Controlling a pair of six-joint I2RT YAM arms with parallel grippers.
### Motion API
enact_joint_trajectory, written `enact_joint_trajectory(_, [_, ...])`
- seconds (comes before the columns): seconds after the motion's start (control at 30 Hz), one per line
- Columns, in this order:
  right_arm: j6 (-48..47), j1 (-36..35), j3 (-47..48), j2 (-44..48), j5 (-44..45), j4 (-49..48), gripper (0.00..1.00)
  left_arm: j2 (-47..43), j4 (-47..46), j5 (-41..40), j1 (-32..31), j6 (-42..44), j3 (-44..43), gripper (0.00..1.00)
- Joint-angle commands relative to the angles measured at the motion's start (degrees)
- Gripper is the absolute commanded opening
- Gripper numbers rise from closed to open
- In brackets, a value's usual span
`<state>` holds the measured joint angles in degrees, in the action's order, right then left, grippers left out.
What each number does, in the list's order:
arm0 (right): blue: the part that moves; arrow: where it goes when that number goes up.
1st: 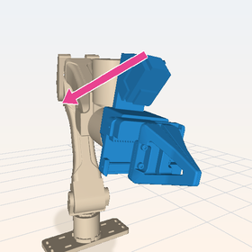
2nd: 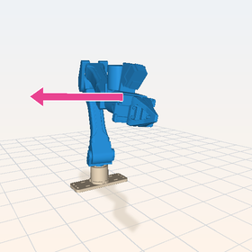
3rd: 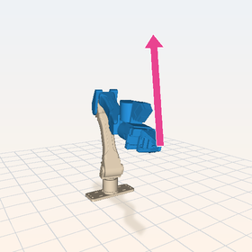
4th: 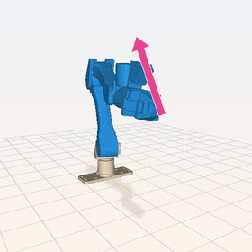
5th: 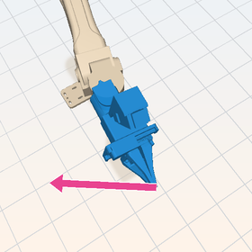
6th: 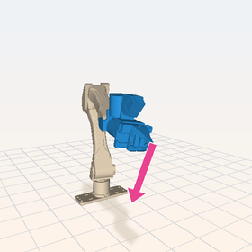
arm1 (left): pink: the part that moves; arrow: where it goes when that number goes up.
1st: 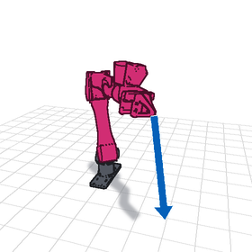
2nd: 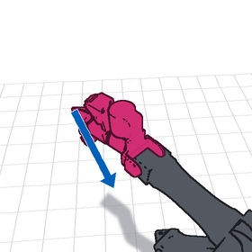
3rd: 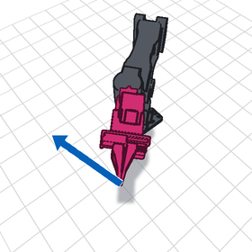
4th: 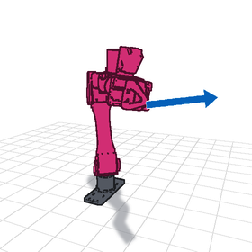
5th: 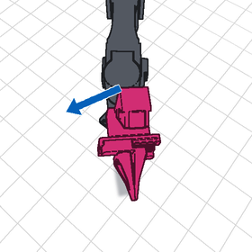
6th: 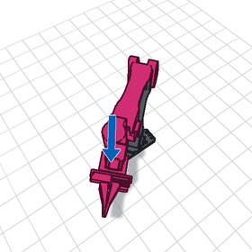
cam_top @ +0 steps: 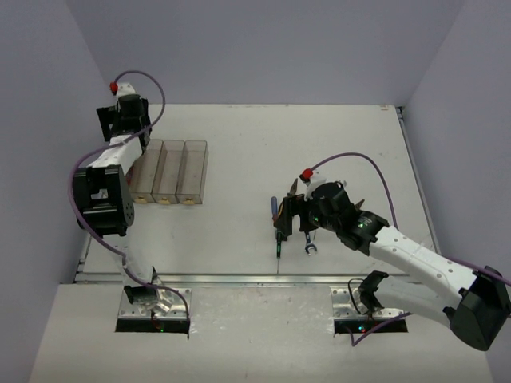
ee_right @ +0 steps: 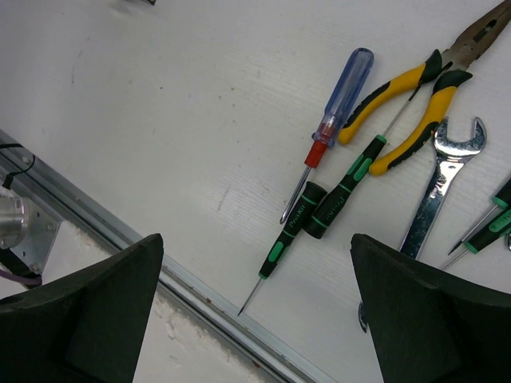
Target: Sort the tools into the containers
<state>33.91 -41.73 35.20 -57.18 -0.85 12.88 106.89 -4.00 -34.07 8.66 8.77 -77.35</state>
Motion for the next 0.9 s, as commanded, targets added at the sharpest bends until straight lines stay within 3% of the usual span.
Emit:
enact_joint_trajectory(0.0, [-2.2,0.6,0.8,1.3,5.1,-0.1,0.99,-3.6,23.3,6.9,-3.8,-23.8,-14.9,1.0])
enact_joint_trajectory(0.07, [-2.4,1.3,1.4,2.0,8.5,2.2,0.99,-6.3,28.4,8.7,-10.7,-30.2,-13.6,1.0])
enact_joint_trajectory(0.23, [-2.1,5.5,1.8,4.6,14.5,6.7,0.99,-9.6,24.2,8.7,-29.7,-39.6,-2.4,1.0])
enact_joint_trajectory(0.4, [-1.0,11.1,0.4,6.5,16.1,8.5,0.99,-6.3,21.8,6.9,-45.0,-46.8,1.0,0.95])
enact_joint_trajectory(0.57, [-0.6,14.1,0.4,6.2,16.1,10.1,0.99,-1.5,19.3,8.2,-50.3,-51.9,3.6,0.81])
enact_joint_trajectory(0.67, [-0.5,14.8,0.0,6.6,15.9,10.1,0.99,1.1,18.0,9.5,-52.0,-52.9,4.3,0.67])
enact_joint_trajectory(0.87, [-0.6,15.4,0.0,5.2,14.3,10.1,0.99,4.9,16.7,9.9,-54.4,-54.2,3.5,0.64])
